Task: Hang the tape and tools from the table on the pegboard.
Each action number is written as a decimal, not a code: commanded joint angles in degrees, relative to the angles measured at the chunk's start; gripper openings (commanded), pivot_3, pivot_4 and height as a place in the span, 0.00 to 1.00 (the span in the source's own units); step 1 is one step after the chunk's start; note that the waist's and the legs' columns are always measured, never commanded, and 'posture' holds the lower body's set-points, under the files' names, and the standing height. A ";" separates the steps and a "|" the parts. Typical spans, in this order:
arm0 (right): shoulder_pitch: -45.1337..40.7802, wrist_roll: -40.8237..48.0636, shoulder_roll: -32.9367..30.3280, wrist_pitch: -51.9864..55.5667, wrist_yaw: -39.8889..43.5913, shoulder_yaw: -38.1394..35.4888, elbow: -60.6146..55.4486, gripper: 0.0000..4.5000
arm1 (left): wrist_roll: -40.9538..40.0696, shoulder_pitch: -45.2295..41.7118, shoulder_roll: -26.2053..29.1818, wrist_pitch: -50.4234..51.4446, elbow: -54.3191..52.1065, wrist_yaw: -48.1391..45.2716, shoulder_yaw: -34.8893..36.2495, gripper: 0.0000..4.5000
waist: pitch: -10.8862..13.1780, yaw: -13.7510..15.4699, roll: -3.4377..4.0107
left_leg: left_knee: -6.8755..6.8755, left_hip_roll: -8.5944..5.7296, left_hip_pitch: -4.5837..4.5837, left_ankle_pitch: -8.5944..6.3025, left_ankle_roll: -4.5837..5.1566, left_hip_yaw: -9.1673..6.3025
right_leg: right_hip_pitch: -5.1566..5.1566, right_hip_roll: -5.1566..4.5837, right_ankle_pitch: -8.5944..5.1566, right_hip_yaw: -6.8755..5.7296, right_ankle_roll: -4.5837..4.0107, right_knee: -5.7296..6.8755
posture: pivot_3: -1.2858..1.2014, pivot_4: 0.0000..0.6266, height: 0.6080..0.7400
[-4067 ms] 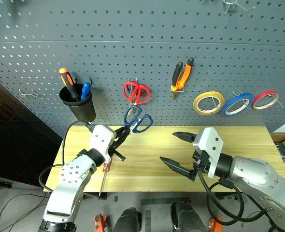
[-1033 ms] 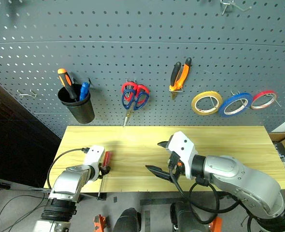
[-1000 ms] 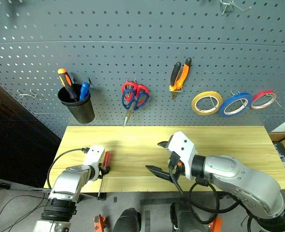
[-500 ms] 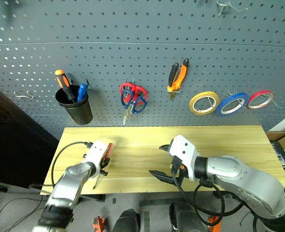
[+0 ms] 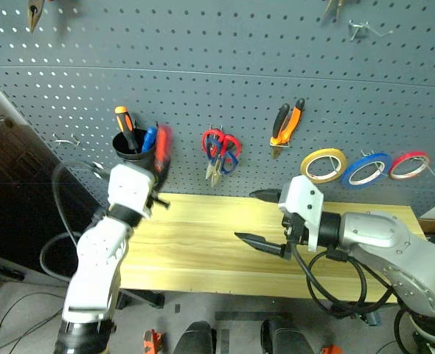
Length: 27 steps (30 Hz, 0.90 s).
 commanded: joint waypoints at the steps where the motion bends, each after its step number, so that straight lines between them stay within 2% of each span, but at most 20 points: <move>1: -2.70 0.82 -1.02 -1.61 1.80 -2.78 1.60 1.00 | -2.17 -10.73 -0.65 3.13 0.59 3.69 3.49 0.20 | -0.20 -0.10 -0.13 | 0.00 -0.04 0.00 0.00 0.00 0.06 | -0.02 -0.01 0.00 0.06 0.00 0.00 | 0.56 0.14 1.00; 7: -3.98 0.46 -2.05 -2.32 3.10 -2.74 3.11 1.00 | -2.95 -16.90 -1.90 7.54 3.21 7.51 6.29 0.20 | -1.00 -0.20 -0.19 | -0.07 -0.37 0.02 0.00 0.00 0.06 | -0.12 -0.07 0.00 0.20 0.01 -0.02 | 0.55 0.12 1.00; 15: -5.19 0.52 -1.67 -2.41 2.95 -2.60 3.30 1.00 | -2.31 -15.20 -3.01 7.12 10.60 9.32 7.53 0.20 | -1.70 -0.07 -0.26 | 0.02 -0.48 0.02 0.03 -0.05 -0.02 | -0.11 -0.11 0.01 0.23 0.02 0.06 | 0.55 0.11 1.00; 18: -5.91 0.94 -1.03 -2.21 2.63 -2.78 3.21 1.00 | -1.63 -14.63 -4.02 4.42 14.82 8.27 5.51 0.20 | -1.99 -0.08 -0.35 | 0.03 -0.49 0.02 0.04 -0.06 -0.04 | -0.10 -0.11 0.01 0.23 0.02 0.07 | 0.55 0.11 1.00; 20: -6.24 1.67 -0.65 -1.82 2.44 -3.39 3.04 1.00 | -1.90 -13.30 -4.51 3.96 15.46 8.46 5.89 0.36 | -2.12 -0.14 -0.42 | 0.03 -0.49 0.03 0.04 -0.06 -0.04 | -0.10 -0.11 0.01 0.22 0.02 0.07 | 0.54 0.11 1.00; 27: -6.53 3.82 0.25 -1.14 1.24 -5.02 2.81 1.00 | -2.37 -9.87 -6.11 5.81 9.85 9.83 5.39 0.81 | -2.36 -0.15 -0.48 | 0.02 -0.49 0.02 0.04 -0.07 -0.04 | -0.12 -0.14 0.01 0.26 0.01 0.07 | 0.55 0.10 1.00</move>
